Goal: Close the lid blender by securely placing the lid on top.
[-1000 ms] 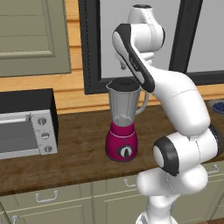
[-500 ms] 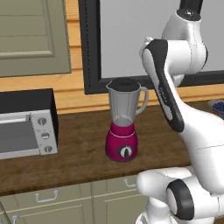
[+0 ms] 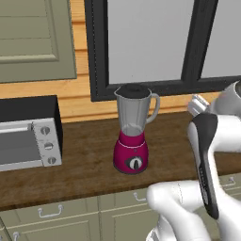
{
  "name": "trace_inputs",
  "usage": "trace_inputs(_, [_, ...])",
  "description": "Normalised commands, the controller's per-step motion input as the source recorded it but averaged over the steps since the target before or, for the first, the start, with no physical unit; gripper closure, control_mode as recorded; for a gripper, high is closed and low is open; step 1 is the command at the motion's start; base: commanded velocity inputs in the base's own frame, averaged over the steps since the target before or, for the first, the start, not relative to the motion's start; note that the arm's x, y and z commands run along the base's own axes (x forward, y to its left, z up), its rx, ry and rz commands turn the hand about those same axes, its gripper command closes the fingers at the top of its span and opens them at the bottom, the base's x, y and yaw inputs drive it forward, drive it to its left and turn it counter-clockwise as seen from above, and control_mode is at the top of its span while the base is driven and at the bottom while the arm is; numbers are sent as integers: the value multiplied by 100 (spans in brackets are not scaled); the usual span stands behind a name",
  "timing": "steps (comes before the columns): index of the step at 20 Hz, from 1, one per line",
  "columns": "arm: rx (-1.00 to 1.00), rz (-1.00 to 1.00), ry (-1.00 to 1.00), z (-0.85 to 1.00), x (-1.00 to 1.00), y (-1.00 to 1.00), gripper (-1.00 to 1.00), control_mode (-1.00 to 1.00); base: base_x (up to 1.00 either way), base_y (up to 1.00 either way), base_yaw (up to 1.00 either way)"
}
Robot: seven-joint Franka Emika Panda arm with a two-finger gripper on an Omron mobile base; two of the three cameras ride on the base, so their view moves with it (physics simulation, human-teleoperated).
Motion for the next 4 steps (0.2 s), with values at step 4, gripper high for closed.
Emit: trace_inputs(4, [-9, 0, -17, -95, -100, -91, -100, -100, 0, 0, 0])
